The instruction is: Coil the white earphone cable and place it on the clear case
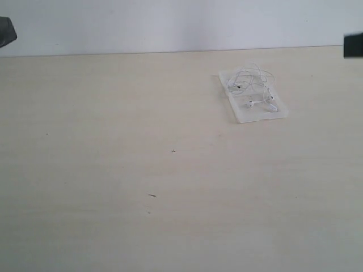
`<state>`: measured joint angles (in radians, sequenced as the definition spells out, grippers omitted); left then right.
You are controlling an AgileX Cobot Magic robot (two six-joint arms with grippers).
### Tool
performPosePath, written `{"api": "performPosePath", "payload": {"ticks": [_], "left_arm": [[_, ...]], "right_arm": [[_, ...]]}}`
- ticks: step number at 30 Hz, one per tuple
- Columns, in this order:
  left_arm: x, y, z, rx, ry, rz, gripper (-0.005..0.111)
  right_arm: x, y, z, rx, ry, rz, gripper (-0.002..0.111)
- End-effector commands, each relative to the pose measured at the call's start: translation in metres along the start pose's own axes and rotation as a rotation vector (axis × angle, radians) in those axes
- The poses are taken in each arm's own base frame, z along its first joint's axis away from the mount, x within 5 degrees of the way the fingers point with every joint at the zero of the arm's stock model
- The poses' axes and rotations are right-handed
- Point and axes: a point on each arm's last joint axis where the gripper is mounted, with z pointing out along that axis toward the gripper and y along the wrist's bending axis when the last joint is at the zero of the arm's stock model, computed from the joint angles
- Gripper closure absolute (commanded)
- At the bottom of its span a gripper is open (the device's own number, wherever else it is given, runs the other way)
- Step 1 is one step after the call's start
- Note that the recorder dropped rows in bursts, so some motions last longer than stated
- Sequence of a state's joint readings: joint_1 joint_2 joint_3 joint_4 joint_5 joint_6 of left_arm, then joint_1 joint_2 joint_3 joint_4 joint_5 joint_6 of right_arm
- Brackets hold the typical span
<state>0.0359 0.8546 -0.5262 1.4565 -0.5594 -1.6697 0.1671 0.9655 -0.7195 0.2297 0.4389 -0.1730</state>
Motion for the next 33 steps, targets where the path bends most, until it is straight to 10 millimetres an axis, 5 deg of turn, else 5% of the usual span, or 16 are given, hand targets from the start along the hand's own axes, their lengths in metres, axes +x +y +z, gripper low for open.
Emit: {"api": "performPosePath", "payload": {"ticks": [1,6,11,33], "left_arm": [[0.016,-0.003,-0.012,-0.03,-0.013,0.001,0.107],[0.029,-0.006,-0.026,-0.079,-0.033,0.056,0.107],[0.043,-0.003,-0.035,-0.122,-0.049,0.015,0.107],[0.052,-0.005,-0.038,-0.103,-0.035,0.018,0.107]], "right_arm": [[0.041,0.0,-0.034,0.011,-0.115,-0.023,0.108],[0.049,0.007,-0.081,-0.031,-0.353,0.031,0.108],[0.053,0.009,-0.104,-0.03,-0.456,0.005,0.108],[0.054,0.01,-0.112,-0.041,-0.495,0.014,0.108]]}}
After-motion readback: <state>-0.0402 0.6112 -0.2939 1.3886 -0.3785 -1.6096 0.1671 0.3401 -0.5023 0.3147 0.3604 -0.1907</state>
